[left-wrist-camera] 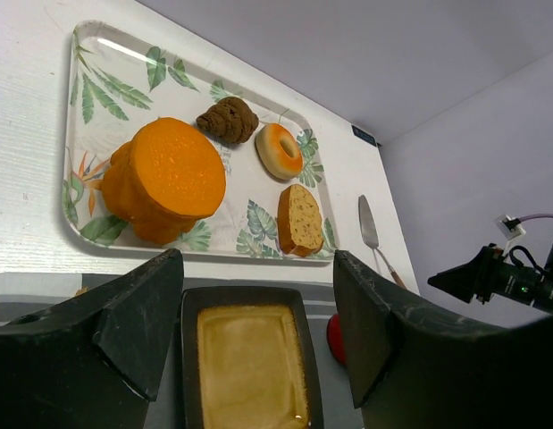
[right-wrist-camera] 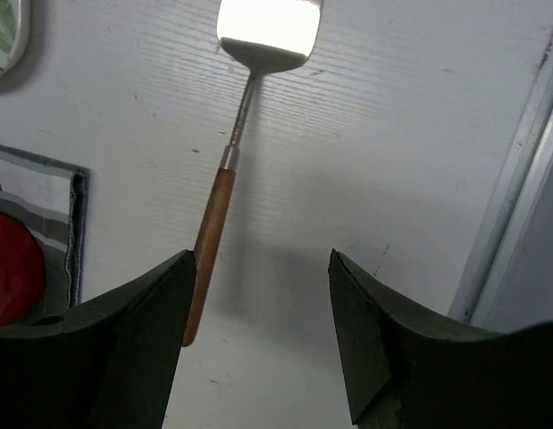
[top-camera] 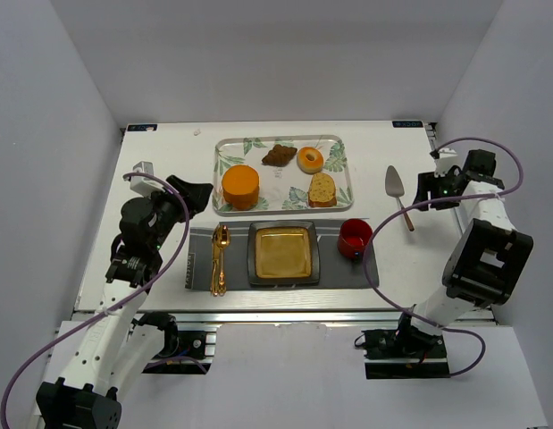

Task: Place the bread

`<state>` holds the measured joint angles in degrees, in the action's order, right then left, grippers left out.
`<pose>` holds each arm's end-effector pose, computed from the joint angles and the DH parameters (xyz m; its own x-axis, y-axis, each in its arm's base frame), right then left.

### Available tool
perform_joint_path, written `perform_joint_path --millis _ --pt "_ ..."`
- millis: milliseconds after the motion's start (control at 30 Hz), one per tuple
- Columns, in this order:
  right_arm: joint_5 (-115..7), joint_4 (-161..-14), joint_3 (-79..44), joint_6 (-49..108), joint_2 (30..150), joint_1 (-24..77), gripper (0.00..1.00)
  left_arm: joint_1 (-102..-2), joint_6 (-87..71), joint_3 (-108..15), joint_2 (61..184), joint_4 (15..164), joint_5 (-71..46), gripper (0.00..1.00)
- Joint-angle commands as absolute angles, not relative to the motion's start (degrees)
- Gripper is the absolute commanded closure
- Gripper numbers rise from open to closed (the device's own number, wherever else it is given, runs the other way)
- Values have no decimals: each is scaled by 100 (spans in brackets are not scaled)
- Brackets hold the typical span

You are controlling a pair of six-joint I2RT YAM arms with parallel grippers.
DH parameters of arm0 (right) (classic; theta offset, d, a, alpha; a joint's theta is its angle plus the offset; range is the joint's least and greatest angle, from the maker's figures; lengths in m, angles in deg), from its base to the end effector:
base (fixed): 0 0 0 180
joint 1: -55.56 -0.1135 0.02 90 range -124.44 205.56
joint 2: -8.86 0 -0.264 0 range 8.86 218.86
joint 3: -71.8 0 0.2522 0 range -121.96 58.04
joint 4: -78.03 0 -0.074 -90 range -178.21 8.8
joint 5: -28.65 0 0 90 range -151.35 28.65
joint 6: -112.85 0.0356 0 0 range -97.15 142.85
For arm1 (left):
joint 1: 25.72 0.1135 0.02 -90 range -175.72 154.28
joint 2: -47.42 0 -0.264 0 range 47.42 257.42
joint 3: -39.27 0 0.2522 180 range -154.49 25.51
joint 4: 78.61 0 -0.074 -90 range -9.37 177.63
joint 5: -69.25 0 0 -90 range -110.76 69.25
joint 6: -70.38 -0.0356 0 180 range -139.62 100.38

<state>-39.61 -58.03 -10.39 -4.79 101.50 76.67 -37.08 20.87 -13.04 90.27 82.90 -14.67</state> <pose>0.3243 -0.1111 0.2444 -0.7337 -0.1786 -0.6555 -0.2337 0.9723 -0.0034 0.1789 -0.0398 0.3173 -0.3108 -0.5961 -0.7403 0.1270 0.7458 -0.6539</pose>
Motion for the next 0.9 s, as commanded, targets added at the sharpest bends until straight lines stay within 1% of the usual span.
perform_joint_path --millis 0,133,267,433,600,800,867 --pt "-3947 -5911 -947 -396 10193 7377 34 -3680 2046 -1247 8926 8297 -1416 23" --pt "-4262 -6244 -806 -1 10369 7077 34 -3680 2090 -1229 8943 8306 -1416 23" --pt "-4667 -6491 -753 211 10475 6884 37 -3689 2107 -1273 8952 8227 -1460 22" --pt "-4772 -6667 -639 220 10650 6840 43 -3689 2125 -1290 8917 8130 -1504 22" --pt "-4808 -6772 -507 298 10694 6822 47 -3689 2160 -1281 8899 8104 -1522 22" --pt "-4834 -6913 -323 404 10563 6761 51 -3689 2169 -1334 8925 8086 -1513 22" --pt "-4896 -7009 -165 422 10475 6760 54 -3680 2169 -1334 8917 8077 -1513 22"
